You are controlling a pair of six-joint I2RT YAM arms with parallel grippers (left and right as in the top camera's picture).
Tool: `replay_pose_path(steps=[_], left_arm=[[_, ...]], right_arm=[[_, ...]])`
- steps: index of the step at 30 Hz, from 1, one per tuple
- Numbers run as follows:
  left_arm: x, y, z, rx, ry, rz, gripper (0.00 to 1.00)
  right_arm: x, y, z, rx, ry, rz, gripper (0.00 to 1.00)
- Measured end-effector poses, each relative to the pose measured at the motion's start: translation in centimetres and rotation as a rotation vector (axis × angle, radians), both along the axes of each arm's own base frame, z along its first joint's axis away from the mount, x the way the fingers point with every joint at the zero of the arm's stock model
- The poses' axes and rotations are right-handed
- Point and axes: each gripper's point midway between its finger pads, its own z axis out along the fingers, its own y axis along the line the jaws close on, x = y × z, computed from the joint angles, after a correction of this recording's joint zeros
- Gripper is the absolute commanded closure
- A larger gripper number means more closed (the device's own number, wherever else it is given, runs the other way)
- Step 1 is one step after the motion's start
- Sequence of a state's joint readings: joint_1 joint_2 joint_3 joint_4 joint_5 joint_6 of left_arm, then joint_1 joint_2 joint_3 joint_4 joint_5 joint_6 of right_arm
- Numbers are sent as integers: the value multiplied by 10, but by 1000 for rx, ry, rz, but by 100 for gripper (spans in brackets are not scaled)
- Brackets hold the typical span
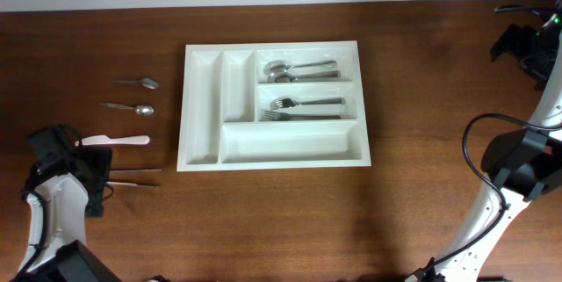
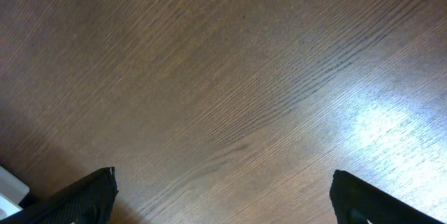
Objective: Pack container
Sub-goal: 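Lower the left gripper over the tongs and close on them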
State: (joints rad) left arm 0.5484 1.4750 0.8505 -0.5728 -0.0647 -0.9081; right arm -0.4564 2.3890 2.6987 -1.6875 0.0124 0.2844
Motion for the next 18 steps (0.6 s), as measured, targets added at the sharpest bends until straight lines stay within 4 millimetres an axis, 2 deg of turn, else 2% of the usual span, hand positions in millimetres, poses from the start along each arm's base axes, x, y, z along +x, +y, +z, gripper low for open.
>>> replay_pose_path(steps=[6,11,14,15,18], left_arm=[[11,5,-12,-1,-11,-2,0],[5,1,-38,-57,52,31,0],[2,0,-48,-76,77,56,11],[4,1,-48,-74,69,60,24],[6,3,-50,-74,69,73,44]], right_arm=[[0,0,0,0,0,0,1],[0,0,0,0,0,0,1],[0,0,0,0,0,1,1],[0,0,0,0,0,0,1],[0,0,0,0,0,0,1]])
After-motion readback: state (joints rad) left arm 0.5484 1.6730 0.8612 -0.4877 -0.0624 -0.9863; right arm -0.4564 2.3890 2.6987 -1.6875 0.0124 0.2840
